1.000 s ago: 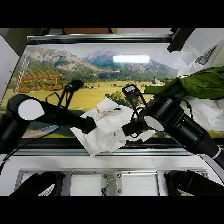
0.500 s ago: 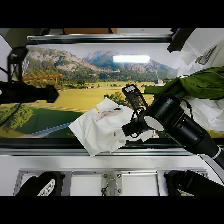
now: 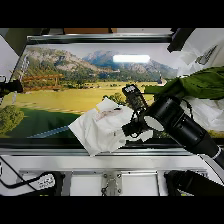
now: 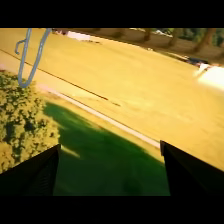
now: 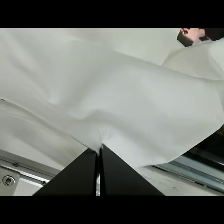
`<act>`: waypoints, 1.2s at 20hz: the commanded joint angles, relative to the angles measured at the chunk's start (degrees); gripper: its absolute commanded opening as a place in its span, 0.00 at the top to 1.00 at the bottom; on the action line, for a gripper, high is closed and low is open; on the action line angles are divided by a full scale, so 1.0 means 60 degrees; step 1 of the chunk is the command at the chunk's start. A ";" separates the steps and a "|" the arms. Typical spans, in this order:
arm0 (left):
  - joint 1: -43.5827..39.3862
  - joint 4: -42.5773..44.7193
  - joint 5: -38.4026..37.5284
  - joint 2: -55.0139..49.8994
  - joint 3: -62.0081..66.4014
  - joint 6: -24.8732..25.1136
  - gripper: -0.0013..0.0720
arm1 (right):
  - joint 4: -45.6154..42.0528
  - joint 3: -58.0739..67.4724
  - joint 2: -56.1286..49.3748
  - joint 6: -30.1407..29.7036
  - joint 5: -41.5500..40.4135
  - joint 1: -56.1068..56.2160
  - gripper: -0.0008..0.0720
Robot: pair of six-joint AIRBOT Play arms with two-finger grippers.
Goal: Fold the clothes and pants, and hang the long-sleeved shirts on hangers.
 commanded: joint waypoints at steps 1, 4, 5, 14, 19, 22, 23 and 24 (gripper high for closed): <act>0.0590 0.0164 0.0594 -0.2146 0.1395 0.0098 0.01 | 0.0004 -0.0004 -0.0007 0.0000 0.0004 0.0011 0.97; 0.0426 0.1545 0.0521 -0.3810 0.2911 0.0153 0.01 | 0.0000 -0.0004 -0.0007 0.0000 0.0004 0.0011 0.97; 0.0310 0.2229 0.0419 -0.4273 0.3330 0.0171 0.01 | 0.0004 -0.0004 -0.0007 0.0000 0.0004 0.0011 0.97; 0.0729 0.2586 -0.0397 -0.7530 0.6655 0.0248 0.02 | 0.0000 -0.0004 -0.0007 0.0000 0.0004 0.0011 0.97; 0.0852 0.2601 0.0754 -0.7752 0.6065 0.0812 0.02 | 0.0000 -0.0004 -0.0007 0.0004 0.0004 0.0011 0.97; 0.0900 0.2568 0.1016 -0.7952 0.6073 0.0812 0.02 | 0.0004 -0.0004 -0.0007 0.0000 0.0004 0.0011 0.97; 0.0900 0.2568 0.1093 -0.7996 0.6073 0.0812 0.02 | 0.0004 0.0000 -0.0007 0.0000 0.0004 0.0011 0.97; 0.0900 0.2572 0.1144 -0.8014 0.6073 0.0812 0.02 | 0.0000 -0.0004 -0.0007 0.0000 0.0004 0.0011 0.97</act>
